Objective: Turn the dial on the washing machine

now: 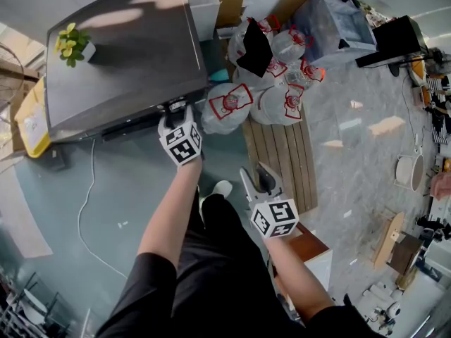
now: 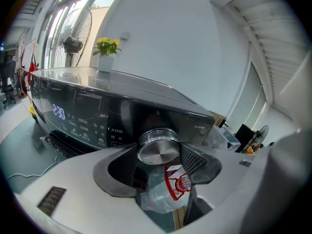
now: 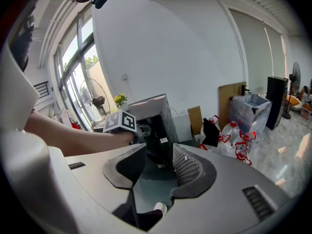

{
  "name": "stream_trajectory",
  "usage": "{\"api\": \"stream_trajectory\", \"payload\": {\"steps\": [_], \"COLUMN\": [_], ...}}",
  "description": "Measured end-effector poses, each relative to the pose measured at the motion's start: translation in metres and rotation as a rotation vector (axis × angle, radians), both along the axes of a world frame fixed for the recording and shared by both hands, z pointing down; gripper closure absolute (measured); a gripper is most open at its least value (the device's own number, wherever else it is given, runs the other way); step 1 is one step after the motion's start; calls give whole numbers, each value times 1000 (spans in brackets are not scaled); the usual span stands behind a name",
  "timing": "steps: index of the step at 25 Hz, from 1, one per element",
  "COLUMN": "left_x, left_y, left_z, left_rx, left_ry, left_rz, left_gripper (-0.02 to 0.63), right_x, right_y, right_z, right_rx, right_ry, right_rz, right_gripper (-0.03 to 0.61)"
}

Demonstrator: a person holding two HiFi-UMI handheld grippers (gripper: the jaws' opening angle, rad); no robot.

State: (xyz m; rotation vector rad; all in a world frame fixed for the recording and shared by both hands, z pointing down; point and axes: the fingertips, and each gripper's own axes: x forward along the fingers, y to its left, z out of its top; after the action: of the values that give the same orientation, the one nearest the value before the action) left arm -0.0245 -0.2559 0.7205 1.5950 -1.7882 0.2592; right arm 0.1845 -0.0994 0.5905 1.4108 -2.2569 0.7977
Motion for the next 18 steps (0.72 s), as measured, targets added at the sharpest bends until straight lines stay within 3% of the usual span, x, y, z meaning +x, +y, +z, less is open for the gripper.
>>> {"api": "stream_trajectory", "payload": {"steps": [12,18], "left_x": [2,2], "left_y": [-1,1], "left_z": [0,4], "left_rx": [-17,-39], "left_ry": [-55,-182], "left_rz": [14,75], "left_gripper": [350,347], "right_x": [7,8], "right_y": [-1,-2], "right_z": [4,3], "right_rx": [-8,-6], "right_ry": [15,-2], "right_rz": [26,33], "right_gripper": [417,417]}}
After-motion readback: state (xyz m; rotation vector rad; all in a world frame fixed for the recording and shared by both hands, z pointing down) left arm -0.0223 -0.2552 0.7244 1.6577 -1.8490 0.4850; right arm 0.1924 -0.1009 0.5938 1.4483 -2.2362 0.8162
